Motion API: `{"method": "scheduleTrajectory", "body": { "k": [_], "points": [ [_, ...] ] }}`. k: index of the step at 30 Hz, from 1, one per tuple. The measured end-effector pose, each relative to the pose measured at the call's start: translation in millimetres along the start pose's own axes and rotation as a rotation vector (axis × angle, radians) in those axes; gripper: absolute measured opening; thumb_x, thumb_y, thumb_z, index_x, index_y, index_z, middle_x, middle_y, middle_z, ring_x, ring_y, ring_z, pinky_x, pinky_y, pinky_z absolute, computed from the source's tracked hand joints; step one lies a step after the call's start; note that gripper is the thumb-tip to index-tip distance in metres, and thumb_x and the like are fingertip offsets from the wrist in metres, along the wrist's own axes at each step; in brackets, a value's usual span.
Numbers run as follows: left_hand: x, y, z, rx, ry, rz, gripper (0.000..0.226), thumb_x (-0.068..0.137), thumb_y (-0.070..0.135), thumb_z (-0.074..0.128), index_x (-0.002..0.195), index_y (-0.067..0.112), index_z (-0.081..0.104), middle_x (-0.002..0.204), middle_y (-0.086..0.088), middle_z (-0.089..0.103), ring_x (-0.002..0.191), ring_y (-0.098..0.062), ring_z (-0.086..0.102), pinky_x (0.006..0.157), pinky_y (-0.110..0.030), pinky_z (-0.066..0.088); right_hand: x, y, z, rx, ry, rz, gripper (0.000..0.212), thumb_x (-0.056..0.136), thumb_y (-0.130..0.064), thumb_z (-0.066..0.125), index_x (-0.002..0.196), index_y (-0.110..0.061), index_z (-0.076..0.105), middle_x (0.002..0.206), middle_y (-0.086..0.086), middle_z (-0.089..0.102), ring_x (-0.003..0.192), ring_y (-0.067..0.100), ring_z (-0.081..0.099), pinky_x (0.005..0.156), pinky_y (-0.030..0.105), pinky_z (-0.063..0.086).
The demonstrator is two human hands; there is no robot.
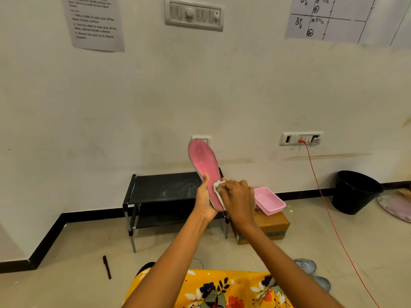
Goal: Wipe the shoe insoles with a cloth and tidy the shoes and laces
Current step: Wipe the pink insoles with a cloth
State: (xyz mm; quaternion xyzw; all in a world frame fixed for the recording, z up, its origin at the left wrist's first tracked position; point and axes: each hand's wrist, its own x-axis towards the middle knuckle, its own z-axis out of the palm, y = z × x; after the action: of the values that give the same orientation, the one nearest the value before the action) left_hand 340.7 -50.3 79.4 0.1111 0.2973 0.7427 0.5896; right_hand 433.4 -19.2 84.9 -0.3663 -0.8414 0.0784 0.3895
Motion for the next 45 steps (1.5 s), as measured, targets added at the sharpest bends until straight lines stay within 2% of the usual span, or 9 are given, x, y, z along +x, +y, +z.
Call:
{"method": "scheduleTrajectory", "body": {
  "k": [4, 10, 14, 20, 24, 27, 33, 38, 45],
  "points": [
    [4, 2, 10, -0.018, -0.012, 0.026, 0.062, 0.095, 0.056, 0.03, 0.108, 0.003, 0.061, 0.096, -0.014, 0.07, 0.09, -0.024, 0.067, 0.088, -0.037, 0.051, 2, -19, 3, -0.081, 0.018, 0.044, 0.023, 0.09, -0.031, 0.056, 0.104, -0.016, 0.067, 0.103, 0.003, 0.066, 0.094, 0.021, 0.053, 0.078, 0.033, 0.039],
    [5, 12, 3, -0.051, -0.059, 0.087, 0.062, 0.098, 0.048, 0.023, 0.125, 0.001, 0.052, 0.117, -0.015, 0.061, 0.101, -0.022, 0.062, 0.083, -0.036, 0.051, -7, 3, -2, -0.148, 0.083, -0.134, 0.01, 0.077, -0.028, 0.073, 0.081, -0.019, 0.07, 0.071, -0.001, 0.068, 0.07, 0.02, 0.056, 0.059, 0.032, 0.04],
    [5, 18, 8, 0.021, -0.064, 0.103, 0.062, 0.099, 0.048, 0.023, 0.103, 0.001, 0.064, 0.093, -0.013, 0.071, 0.081, -0.022, 0.069, 0.086, -0.037, 0.047, -6, -7, 7, -0.058, 0.097, 0.006, 0.014, 0.084, -0.028, 0.067, 0.091, -0.016, 0.068, 0.08, 0.003, 0.069, 0.077, 0.022, 0.057, 0.063, 0.034, 0.043],
    [2, 23, -10, 0.004, 0.053, 0.098, 0.05, 0.098, 0.046, 0.033, 0.089, 0.004, 0.058, 0.077, -0.014, 0.071, 0.084, -0.025, 0.064, 0.088, -0.039, 0.046, -24, -6, 0, 0.05, -0.062, -0.278, 0.029, 0.087, -0.04, 0.046, 0.09, -0.021, 0.068, 0.086, -0.001, 0.069, 0.081, 0.018, 0.057, 0.069, 0.031, 0.044],
    [-2, 15, 1, 0.046, 0.05, 0.06, 0.047, 0.098, 0.044, 0.034, 0.111, 0.006, 0.057, 0.1, -0.017, 0.065, 0.095, -0.029, 0.06, 0.083, -0.043, 0.048, 23, -3, -6, 0.098, 0.067, 0.021, 0.02, 0.091, -0.03, 0.056, 0.098, -0.017, 0.069, 0.095, 0.003, 0.07, 0.093, 0.022, 0.054, 0.078, 0.035, 0.038],
    [0, 11, 11, 0.042, 0.014, 0.05, 0.053, 0.098, 0.045, 0.033, 0.119, 0.002, 0.056, 0.106, -0.016, 0.063, 0.099, -0.028, 0.06, 0.089, -0.04, 0.047, 30, -9, 2, -0.067, -0.043, 0.085, 0.024, 0.095, -0.029, 0.049, 0.106, -0.018, 0.068, 0.102, 0.005, 0.069, 0.099, 0.022, 0.054, 0.084, 0.034, 0.041],
    [3, 9, -16, 0.0, 0.051, -0.004, 0.052, 0.096, 0.048, 0.036, 0.103, 0.002, 0.061, 0.095, -0.018, 0.07, 0.085, -0.028, 0.067, 0.09, -0.043, 0.046, -19, -15, 1, 0.054, -0.141, -0.181, 0.016, 0.088, -0.026, 0.059, 0.093, -0.017, 0.072, 0.096, 0.007, 0.069, 0.09, 0.019, 0.057, 0.084, 0.036, 0.047],
    [2, 8, 10, 0.067, 0.051, 0.034, 0.045, 0.099, 0.041, 0.036, 0.115, 0.004, 0.057, 0.1, -0.017, 0.065, 0.093, -0.03, 0.061, 0.078, -0.042, 0.049, 27, -4, -8, 0.056, -0.005, 0.146, 0.027, 0.094, -0.031, 0.052, 0.108, -0.016, 0.069, 0.105, 0.006, 0.069, 0.1, 0.021, 0.054, 0.082, 0.031, 0.042],
    [9, 25, 4, 0.018, 0.016, 0.046, 0.049, 0.099, 0.041, 0.034, 0.109, 0.001, 0.06, 0.101, -0.011, 0.067, 0.096, -0.022, 0.061, 0.094, -0.036, 0.043, 4, -17, -1, 0.212, -0.108, -0.058, 0.019, 0.089, -0.027, 0.061, 0.099, -0.014, 0.07, 0.094, 0.007, 0.066, 0.086, 0.014, 0.052, 0.074, 0.033, 0.053]
  ]
}}
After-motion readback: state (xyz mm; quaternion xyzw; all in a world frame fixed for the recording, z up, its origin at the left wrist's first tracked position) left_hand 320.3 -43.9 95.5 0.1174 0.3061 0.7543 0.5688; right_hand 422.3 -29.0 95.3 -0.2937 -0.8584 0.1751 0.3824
